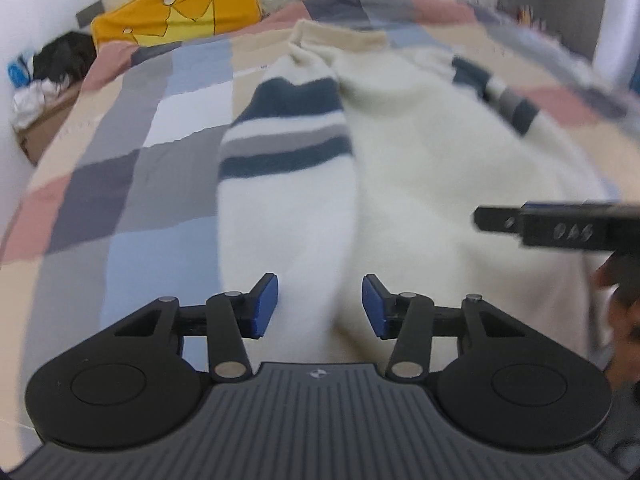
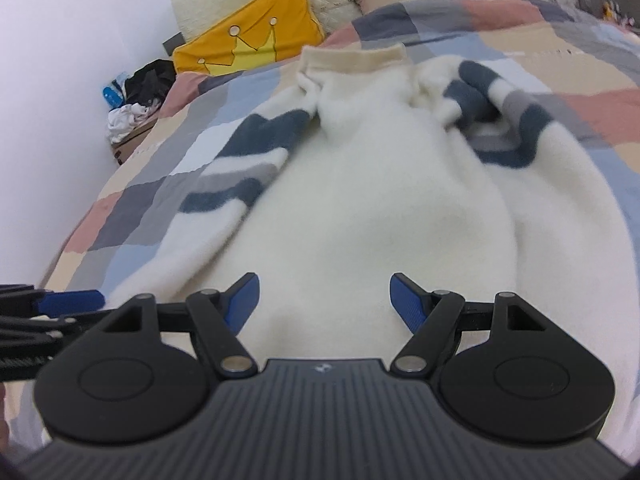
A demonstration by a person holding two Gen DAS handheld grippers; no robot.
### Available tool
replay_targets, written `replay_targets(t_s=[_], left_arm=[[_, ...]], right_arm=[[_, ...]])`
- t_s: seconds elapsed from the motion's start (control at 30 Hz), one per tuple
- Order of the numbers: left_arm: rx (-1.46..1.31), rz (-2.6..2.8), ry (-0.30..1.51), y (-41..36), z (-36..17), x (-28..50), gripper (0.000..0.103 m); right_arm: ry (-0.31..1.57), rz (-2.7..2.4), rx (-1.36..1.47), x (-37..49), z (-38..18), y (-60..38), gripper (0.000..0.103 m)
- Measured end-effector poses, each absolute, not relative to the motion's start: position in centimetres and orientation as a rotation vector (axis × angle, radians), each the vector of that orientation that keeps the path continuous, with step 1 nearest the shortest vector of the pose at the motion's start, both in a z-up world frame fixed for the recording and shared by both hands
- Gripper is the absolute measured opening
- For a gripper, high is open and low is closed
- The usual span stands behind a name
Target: Fold large clothes
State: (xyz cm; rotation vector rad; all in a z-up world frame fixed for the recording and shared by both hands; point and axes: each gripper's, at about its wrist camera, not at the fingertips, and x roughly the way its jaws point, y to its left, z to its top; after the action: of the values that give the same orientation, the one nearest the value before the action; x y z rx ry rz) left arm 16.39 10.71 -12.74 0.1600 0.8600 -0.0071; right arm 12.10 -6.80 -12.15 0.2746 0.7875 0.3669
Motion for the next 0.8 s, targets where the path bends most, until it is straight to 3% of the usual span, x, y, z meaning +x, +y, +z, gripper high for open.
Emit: replay_targets(t_s=[0.23, 0.3, 0.37, 0.47, 0.8], left_arm=[[0.223, 0.013, 0.994, 11.8, -15.0, 17.6, 0.054], [0.215, -0.001, 1.03, 12.4, -15.4, 17.9, 0.043], [0.186, -0.005, 1.051, 13.5, -15.2, 18.2, 0.022], [0.096, 0.013, 1.042, 16.0, -13.7, 18.7, 0.013], [-0.24, 0.217, 0.894, 29.8, -7.4, 21.1, 0.009]], right_arm=[[0.79, 0.367, 0.252, 12.5, -12.5, -6.4, 0.074], [0.774, 0.378, 0.214, 12.5, -12.5, -5.7, 0.074], [0.763, 0.393, 0.195, 12.6, -12.6, -5.4, 0.074], [0.764, 0.4, 0.189, 12.7, -12.9, -5.4, 0.074], [0.651, 0.344, 0.103, 12.4, -12.2, -4.9, 0.074]])
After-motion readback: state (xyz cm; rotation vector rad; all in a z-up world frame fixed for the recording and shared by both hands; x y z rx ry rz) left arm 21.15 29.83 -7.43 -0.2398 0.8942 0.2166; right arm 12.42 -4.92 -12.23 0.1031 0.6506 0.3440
